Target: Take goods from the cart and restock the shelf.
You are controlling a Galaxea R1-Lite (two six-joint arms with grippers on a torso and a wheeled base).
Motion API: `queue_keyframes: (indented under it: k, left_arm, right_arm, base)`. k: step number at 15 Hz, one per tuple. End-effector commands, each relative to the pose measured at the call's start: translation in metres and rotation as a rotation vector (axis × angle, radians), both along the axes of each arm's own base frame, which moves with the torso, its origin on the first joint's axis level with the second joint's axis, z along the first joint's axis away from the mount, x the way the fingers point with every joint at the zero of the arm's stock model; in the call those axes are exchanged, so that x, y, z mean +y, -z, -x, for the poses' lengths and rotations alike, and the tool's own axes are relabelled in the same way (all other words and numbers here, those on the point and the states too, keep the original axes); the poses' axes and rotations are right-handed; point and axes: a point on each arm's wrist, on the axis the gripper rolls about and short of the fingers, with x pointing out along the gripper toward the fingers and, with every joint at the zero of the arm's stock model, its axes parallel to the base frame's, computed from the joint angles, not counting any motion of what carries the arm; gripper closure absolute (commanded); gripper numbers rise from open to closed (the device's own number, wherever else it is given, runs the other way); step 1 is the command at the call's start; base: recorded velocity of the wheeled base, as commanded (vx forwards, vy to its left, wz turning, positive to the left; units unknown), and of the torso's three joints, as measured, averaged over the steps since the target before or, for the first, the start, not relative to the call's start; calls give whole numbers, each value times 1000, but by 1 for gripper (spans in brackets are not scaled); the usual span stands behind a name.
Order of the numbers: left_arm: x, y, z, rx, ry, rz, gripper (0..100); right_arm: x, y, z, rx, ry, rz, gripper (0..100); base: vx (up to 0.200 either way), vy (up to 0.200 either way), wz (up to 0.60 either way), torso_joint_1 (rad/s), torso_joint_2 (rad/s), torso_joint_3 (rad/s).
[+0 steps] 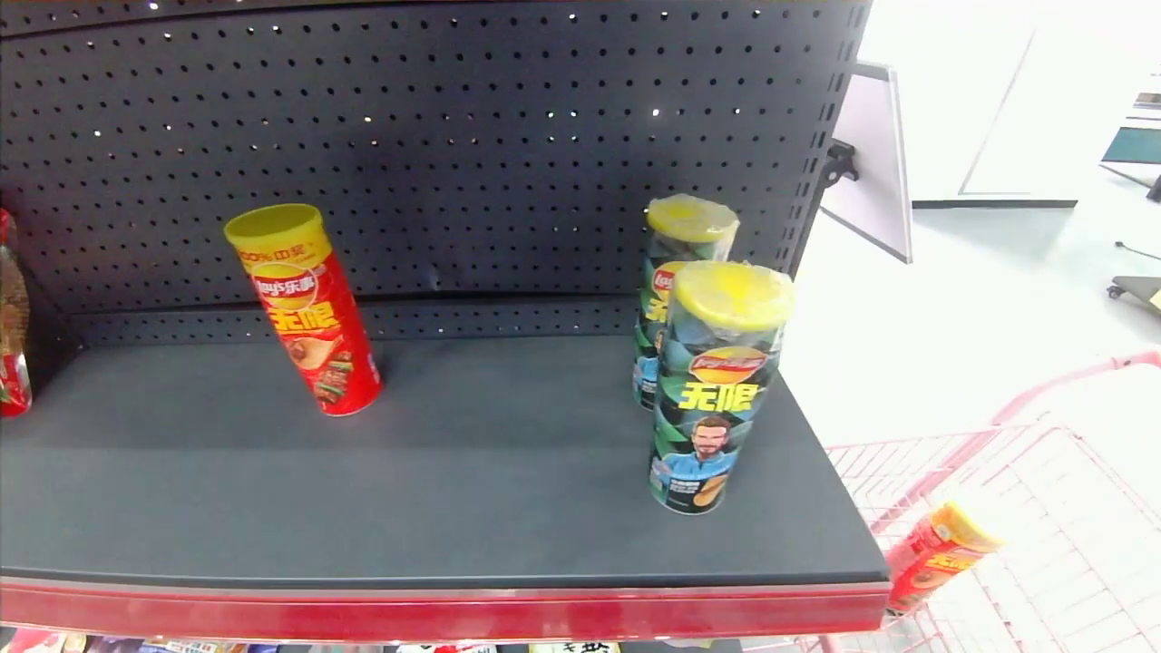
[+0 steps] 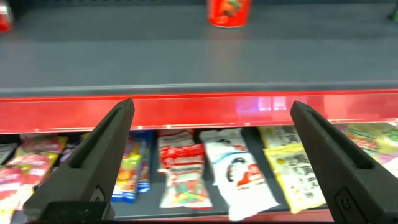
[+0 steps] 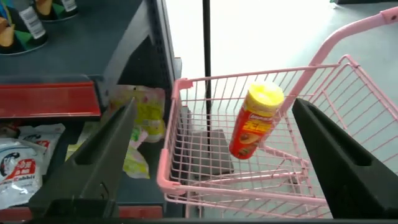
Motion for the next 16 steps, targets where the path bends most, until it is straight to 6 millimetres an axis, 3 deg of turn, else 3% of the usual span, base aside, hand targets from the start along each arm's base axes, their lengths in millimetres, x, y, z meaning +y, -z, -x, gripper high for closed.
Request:
queue_keyframes:
  k: [1, 10, 16]
  left_arm:
    - [0, 0, 0, 1, 0, 0, 0]
    - [0, 0, 0, 1, 0, 0, 0]
    - [0, 0, 0, 1, 0, 0, 0]
  right_arm:
    - [0, 0, 0, 0, 0, 0, 0]
    - [0, 0, 0, 0, 0, 0, 0]
    - [0, 0, 0, 1, -3, -2, 0]
  base:
    - [0, -200, 0, 2, 12, 2]
    - [0, -200, 0, 0, 1, 2]
    - [0, 0, 0, 0, 0, 0]
